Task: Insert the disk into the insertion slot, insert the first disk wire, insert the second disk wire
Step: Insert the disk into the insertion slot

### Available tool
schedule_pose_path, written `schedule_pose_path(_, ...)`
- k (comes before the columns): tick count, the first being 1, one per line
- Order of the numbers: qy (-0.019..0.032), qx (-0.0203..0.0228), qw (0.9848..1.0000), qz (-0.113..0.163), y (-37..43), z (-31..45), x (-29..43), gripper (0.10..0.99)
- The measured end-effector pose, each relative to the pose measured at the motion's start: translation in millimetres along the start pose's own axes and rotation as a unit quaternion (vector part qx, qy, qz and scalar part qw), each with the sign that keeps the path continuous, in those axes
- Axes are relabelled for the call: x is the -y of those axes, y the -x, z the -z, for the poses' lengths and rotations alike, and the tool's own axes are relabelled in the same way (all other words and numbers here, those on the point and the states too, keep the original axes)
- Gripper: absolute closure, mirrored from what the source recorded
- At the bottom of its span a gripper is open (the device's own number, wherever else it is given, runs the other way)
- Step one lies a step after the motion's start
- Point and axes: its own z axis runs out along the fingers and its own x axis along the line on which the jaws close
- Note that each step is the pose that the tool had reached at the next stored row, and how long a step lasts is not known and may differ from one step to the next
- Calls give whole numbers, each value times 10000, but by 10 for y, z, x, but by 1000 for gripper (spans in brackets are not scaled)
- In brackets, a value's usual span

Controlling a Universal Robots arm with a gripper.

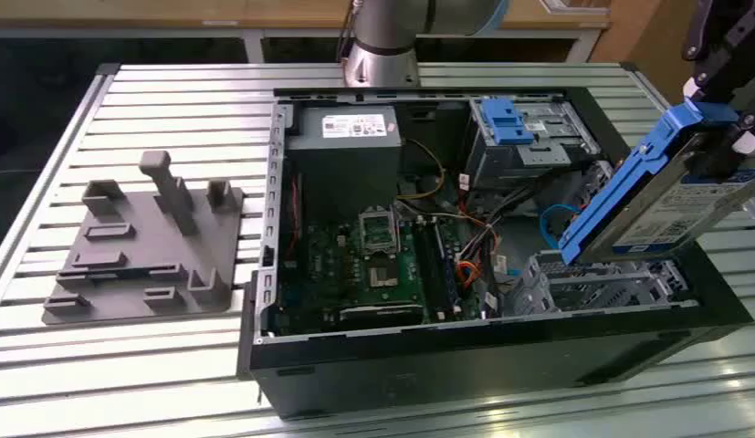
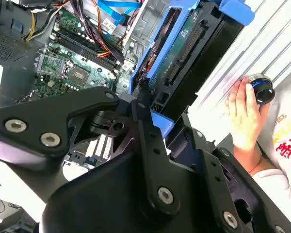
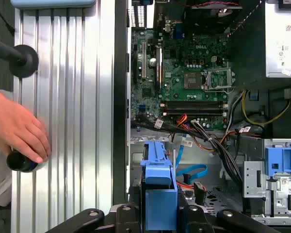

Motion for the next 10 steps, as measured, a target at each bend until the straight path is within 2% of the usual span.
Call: schedule_pose_path(10,0,0,10000,0,0,0,0,725)
